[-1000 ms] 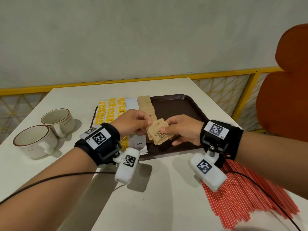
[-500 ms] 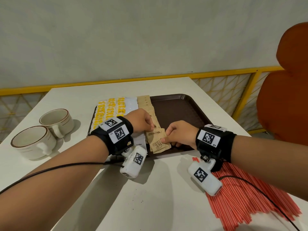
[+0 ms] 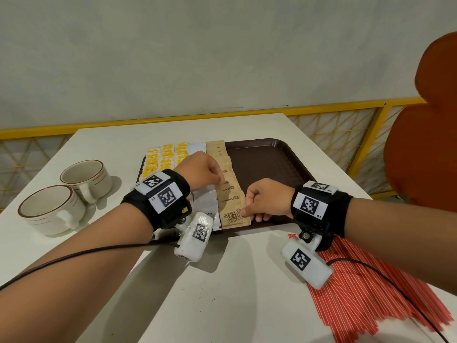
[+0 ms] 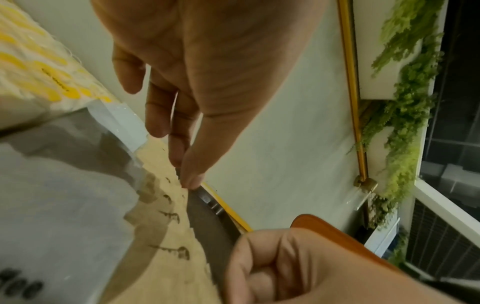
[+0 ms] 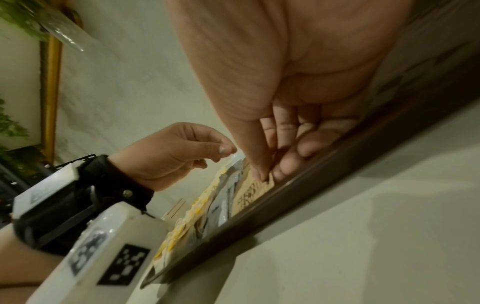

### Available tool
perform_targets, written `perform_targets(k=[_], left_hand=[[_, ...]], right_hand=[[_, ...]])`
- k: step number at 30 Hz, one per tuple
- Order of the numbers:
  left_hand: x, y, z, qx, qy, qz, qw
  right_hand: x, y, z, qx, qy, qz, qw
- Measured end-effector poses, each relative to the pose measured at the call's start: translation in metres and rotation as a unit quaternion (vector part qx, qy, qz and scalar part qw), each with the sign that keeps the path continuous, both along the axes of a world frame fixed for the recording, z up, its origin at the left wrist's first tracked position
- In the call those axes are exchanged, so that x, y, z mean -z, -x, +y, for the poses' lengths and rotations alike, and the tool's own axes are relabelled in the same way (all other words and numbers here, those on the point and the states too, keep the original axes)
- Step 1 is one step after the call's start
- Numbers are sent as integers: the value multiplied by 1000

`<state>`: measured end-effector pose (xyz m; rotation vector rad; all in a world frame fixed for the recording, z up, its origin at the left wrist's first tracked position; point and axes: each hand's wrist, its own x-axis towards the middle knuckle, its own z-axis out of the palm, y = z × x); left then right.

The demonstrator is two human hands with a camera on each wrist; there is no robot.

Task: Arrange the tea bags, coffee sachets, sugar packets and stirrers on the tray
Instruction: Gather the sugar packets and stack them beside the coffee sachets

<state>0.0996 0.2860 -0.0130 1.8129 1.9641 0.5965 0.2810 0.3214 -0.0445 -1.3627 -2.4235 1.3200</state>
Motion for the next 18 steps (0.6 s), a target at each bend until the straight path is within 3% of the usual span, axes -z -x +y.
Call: perform_targets(k=[5,8,18], left_hand=[[-2,11,-29,-55,-75,-124,988],[5,17,-55,-90,-91,-181,975],[30,7,-86,-115,-68,-186,973]], right_hand=[[-3,-4,2,6,-3,0,1000],[-5,-7,7,49,-4,51,997],[5,-6,4,91,59,119,987]])
